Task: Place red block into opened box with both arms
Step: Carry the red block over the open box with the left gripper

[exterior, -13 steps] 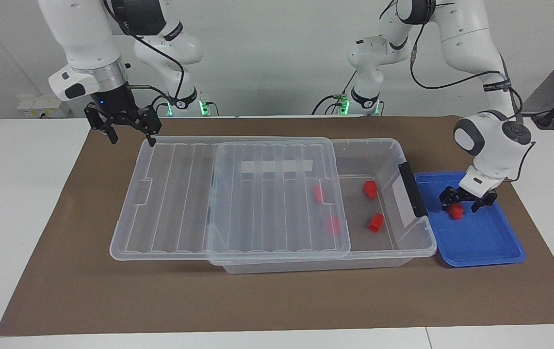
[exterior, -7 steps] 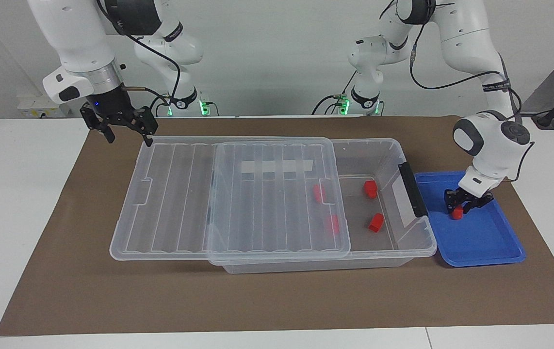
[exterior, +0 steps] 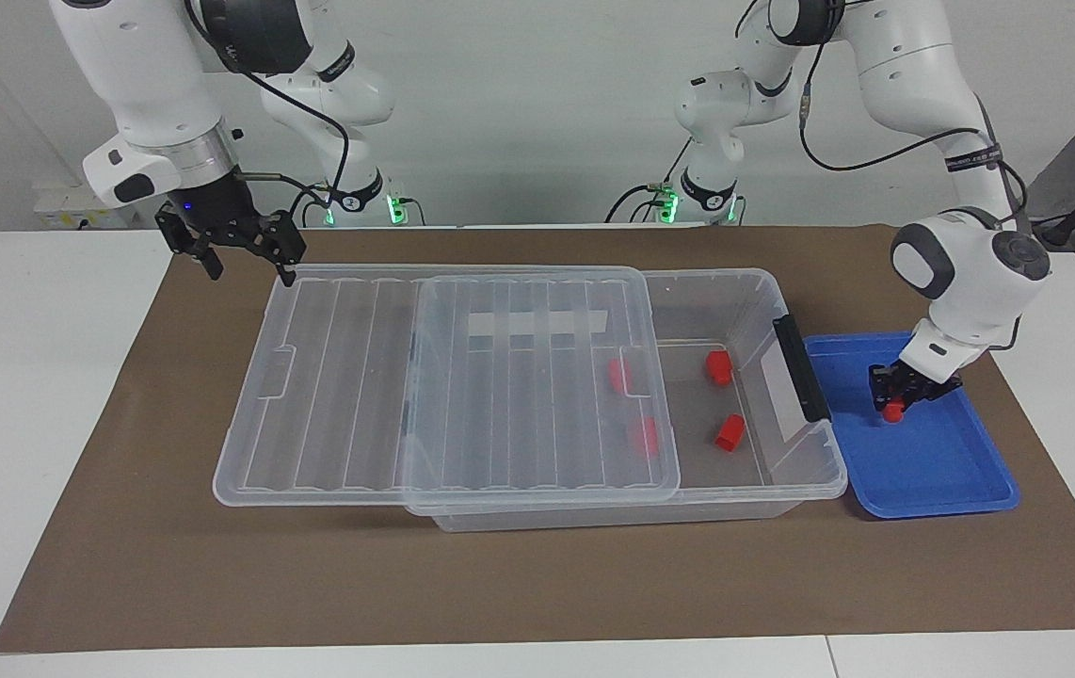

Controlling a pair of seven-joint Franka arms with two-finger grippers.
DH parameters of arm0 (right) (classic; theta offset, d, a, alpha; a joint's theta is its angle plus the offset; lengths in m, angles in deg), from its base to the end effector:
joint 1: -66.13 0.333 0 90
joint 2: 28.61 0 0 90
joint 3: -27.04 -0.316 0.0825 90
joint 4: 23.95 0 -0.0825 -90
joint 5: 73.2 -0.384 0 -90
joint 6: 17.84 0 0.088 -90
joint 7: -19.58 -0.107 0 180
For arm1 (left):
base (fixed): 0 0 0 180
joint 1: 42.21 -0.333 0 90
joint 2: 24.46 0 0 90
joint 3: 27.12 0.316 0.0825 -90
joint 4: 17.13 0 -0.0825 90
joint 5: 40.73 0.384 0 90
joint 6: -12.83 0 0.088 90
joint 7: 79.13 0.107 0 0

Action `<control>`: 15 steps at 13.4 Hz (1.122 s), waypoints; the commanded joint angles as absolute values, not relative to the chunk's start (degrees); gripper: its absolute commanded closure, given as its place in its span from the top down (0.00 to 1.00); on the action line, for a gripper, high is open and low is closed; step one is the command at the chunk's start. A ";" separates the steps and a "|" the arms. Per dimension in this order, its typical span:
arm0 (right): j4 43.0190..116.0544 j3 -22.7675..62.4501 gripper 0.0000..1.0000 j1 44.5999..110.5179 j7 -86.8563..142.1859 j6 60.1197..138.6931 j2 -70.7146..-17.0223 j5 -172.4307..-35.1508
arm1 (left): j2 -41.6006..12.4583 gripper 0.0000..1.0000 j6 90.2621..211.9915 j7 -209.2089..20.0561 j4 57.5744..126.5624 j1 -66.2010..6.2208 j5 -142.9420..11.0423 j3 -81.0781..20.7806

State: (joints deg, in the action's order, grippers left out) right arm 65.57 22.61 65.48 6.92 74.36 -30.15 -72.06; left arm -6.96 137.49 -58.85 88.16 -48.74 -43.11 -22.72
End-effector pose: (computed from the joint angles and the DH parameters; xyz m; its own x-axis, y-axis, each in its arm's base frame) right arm 0.5655 0.0347 0.6169 0.9878 -0.1537 0.0234 -0.1540 -0.9880 0.0130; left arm 0.6220 0.1154 0.3674 0.9890 -0.1435 0.0356 -0.1436 -0.9896 -0.0005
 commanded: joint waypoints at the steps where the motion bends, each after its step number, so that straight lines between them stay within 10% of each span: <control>1: 64.99 22.38 1.00 64.99 6.13 71.21 -29.41 -71.62 | -7.75 0.00 121.34 -64.52 76.07 -47.13 -43.98 -22.55; 5: 63.07 22.56 1.00 64.82 6.22 69.79 -30.02 -71.44 | -8.11 0.00 103.30 -78.73 64.19 -41.79 -44.06 -22.73; 10: 63.67 22.73 1.00 64.73 5.69 70.05 -29.67 -72.23 | -8.81 0.00 108.26 -101.95 64.60 -29.04 -43.72 -22.82; 15: 64.47 22.74 1.00 64.29 6.13 69.61 -29.32 -72.67 | -13.90 0.00 129.58 -110.68 82.22 -22.17 -43.27 -22.73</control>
State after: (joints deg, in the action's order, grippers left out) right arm 64.12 23.00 64.76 6.92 70.29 -29.75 -72.03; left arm -9.71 120.26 -108.51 71.22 -24.41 -43.49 -23.78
